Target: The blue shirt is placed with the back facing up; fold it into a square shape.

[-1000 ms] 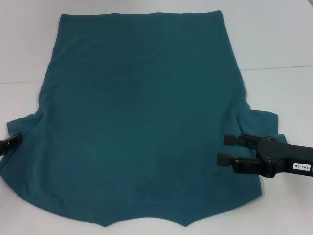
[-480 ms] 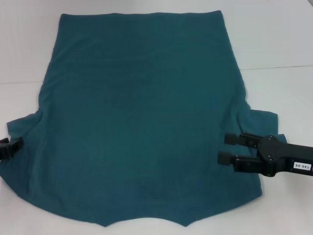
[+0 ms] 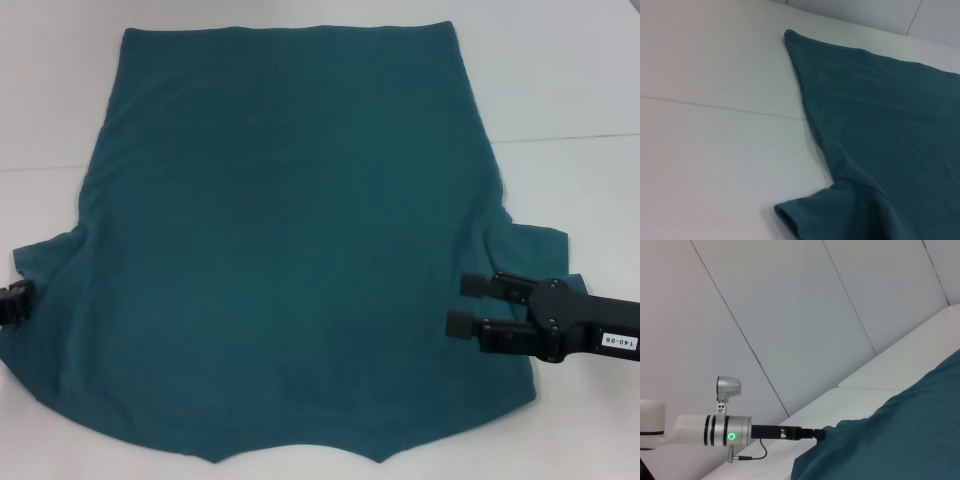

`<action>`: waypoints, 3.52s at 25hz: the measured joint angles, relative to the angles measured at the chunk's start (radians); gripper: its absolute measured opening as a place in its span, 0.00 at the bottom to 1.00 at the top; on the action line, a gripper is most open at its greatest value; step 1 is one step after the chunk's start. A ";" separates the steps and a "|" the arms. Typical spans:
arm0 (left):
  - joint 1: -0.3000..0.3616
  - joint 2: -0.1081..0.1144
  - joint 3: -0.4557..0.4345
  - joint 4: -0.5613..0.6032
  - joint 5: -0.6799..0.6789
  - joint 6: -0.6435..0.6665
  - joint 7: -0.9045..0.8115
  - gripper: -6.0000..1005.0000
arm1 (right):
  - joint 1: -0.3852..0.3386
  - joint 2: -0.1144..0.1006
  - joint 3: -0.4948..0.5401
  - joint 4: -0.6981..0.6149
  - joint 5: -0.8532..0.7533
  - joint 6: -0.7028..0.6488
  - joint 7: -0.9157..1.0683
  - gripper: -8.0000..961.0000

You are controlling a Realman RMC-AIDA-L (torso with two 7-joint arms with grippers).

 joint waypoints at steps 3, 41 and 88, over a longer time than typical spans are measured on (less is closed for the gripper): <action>0.000 0.000 0.000 0.000 0.000 0.000 0.000 0.06 | 0.000 0.000 0.000 0.000 0.000 0.000 0.000 0.97; 0.004 0.012 -0.010 0.204 -0.005 0.244 -0.235 0.02 | 0.001 0.011 0.008 -0.003 0.000 0.003 -0.007 0.97; 0.020 -0.037 -0.008 0.025 -0.242 0.154 -0.041 0.83 | 0.002 0.012 0.007 0.001 -0.003 0.006 -0.002 0.97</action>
